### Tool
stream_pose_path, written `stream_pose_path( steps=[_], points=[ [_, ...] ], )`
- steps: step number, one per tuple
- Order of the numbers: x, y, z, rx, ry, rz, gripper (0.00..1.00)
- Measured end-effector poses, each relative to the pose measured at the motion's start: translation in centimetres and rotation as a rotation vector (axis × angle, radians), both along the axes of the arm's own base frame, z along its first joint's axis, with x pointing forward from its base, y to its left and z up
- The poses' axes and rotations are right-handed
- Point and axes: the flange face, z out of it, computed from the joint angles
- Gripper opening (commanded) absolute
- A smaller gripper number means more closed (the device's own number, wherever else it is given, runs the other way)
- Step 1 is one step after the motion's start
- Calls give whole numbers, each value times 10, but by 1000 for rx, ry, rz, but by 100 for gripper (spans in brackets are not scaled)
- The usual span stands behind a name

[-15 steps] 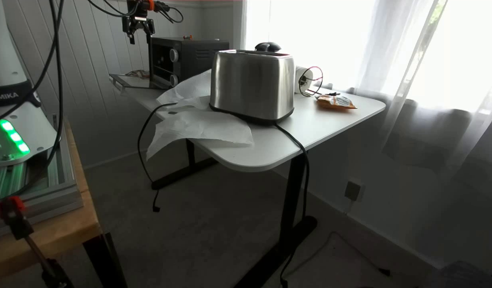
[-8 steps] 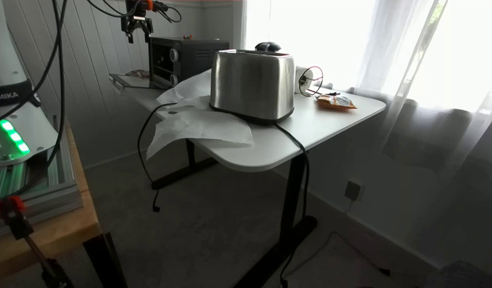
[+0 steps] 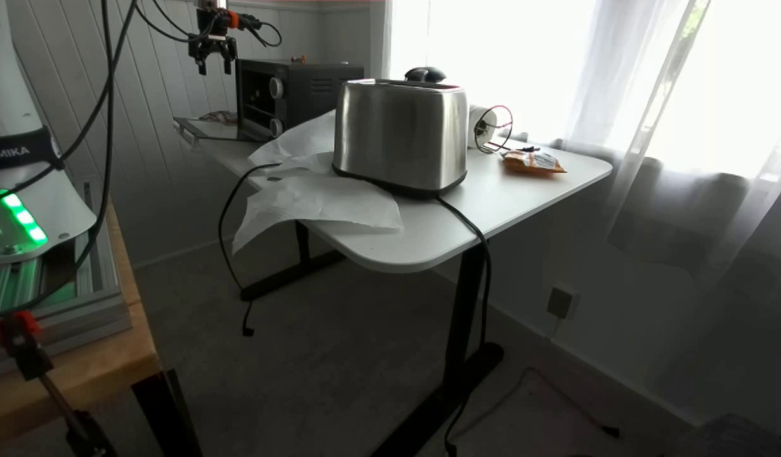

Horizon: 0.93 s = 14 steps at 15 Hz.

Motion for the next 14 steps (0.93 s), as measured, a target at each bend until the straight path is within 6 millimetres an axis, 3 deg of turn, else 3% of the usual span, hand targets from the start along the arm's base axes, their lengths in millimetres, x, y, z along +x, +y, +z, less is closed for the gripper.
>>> stream_pose_path(
  steps=[9,14],
  points=[
    [-10,27,-35,-114,128,-47,100],
    [-1,30,-58,-126,147,-53,100]
  ],
)
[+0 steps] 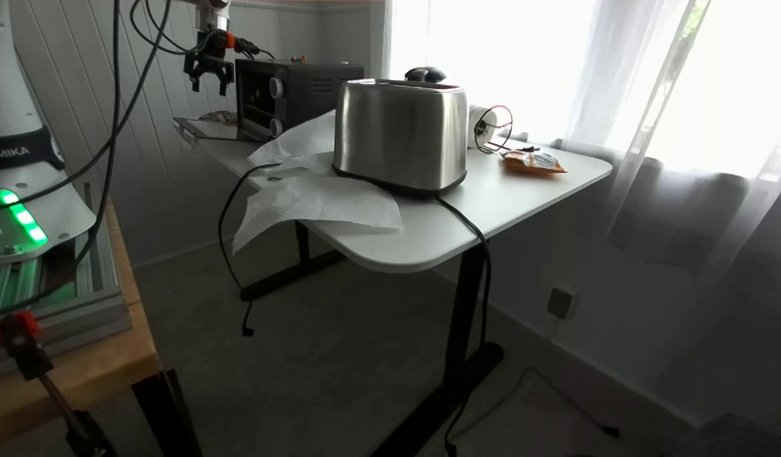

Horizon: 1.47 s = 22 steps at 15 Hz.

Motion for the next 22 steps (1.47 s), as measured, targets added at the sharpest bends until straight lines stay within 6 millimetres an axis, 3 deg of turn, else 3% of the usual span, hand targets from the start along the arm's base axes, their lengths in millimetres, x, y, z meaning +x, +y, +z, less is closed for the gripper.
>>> stream_pose_path(
  steps=[8,22],
  points=[
    [10,5,-25,-26,18,-17,100],
    [22,14,-42,-85,39,-40,100]
  ],
)
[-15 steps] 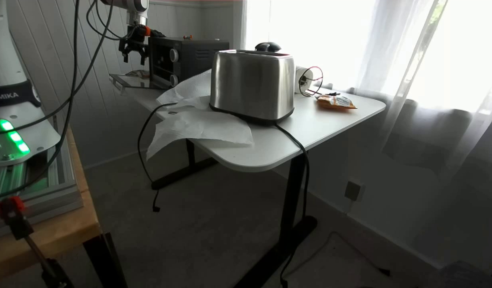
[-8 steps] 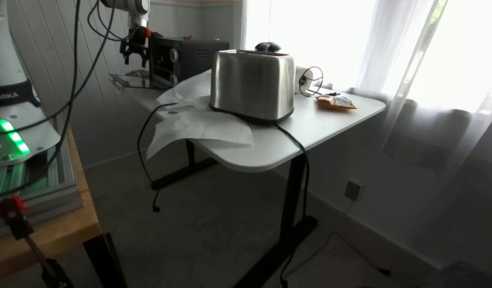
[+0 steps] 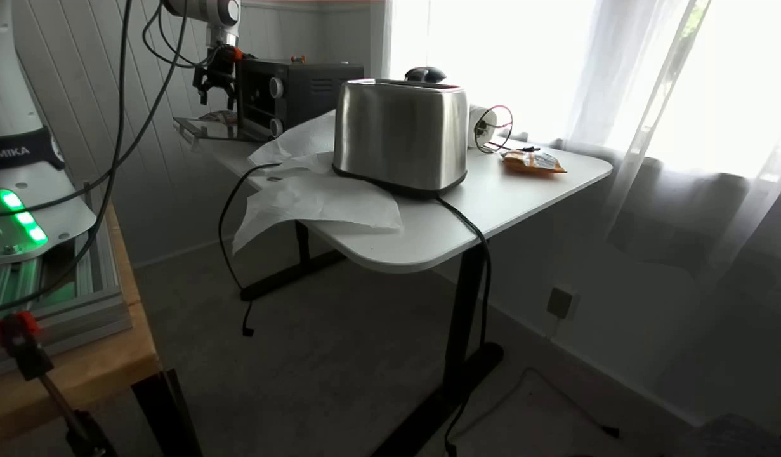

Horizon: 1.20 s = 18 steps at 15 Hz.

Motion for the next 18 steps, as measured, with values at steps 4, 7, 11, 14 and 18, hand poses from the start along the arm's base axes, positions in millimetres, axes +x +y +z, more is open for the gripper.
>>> stream_pose_path(
  steps=[4,7,11,14,18],
  points=[
    [1,9,2,19,-8,0,100],
    [2,11,0,15,-3,0,100],
    [5,6,-13,-18,25,-3,75],
    [8,5,-19,-26,36,-7,60],
    [13,7,-16,-14,28,-13,31]
  ],
)
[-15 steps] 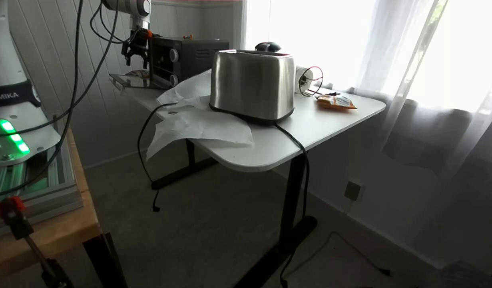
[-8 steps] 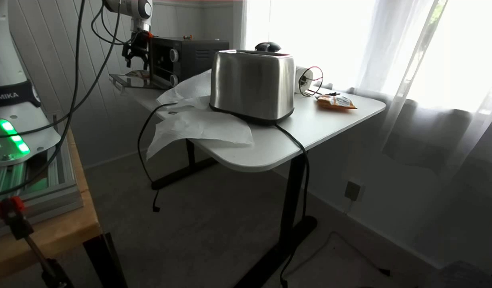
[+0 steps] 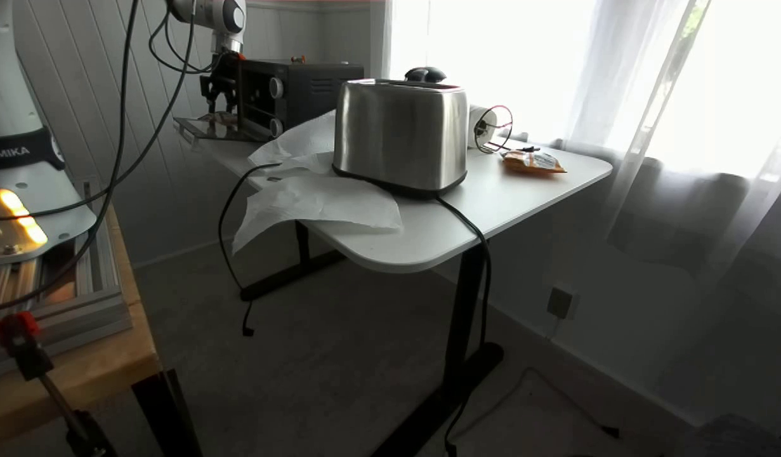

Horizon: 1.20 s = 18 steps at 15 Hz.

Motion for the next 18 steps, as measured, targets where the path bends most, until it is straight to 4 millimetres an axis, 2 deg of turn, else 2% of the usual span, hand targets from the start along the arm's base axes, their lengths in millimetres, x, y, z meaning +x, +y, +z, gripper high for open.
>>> stream_pose_path(
  steps=[4,5,13,18],
  points=[
    [1,0,2,4,-3,-2,4],
    [1,0,2,4,-3,-2,1],
    [1,2,6,11,-6,0,0],
    [-5,11,31,34,-28,14,0]
  ],
)
